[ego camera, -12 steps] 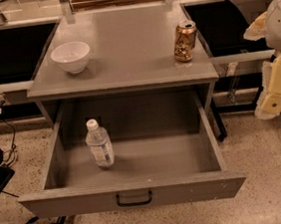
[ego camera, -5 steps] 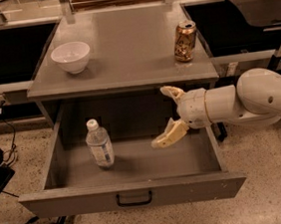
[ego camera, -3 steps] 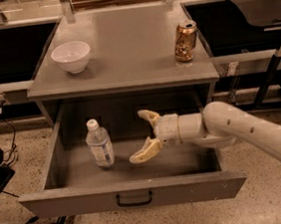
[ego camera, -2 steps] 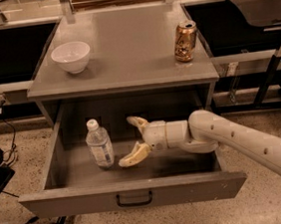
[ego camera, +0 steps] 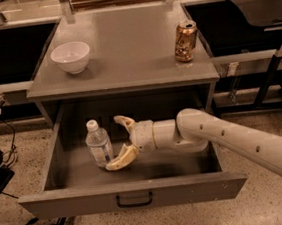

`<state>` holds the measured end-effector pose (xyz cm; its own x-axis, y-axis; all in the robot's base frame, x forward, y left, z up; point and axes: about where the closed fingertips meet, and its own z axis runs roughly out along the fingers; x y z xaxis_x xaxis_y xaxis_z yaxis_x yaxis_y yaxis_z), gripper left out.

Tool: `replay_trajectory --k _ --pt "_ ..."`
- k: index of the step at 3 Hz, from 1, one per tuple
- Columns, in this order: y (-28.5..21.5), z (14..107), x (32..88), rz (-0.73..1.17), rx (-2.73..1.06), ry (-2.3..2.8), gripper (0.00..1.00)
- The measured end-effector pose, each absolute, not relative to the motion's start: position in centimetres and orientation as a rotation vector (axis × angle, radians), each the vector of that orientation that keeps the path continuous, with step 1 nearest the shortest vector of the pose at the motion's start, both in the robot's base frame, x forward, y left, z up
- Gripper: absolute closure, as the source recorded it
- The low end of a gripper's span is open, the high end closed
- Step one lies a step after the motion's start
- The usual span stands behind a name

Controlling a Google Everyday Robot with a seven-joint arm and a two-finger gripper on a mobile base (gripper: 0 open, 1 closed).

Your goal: Pick blue plastic bottle from top drawer and place on counter

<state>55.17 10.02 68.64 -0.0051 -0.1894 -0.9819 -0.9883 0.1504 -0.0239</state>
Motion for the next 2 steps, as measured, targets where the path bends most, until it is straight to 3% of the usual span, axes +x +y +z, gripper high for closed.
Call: replay_trajectory --k 2 --pt "10.99 71.26 54.17 0.921 -1.300 1.399 0.00"
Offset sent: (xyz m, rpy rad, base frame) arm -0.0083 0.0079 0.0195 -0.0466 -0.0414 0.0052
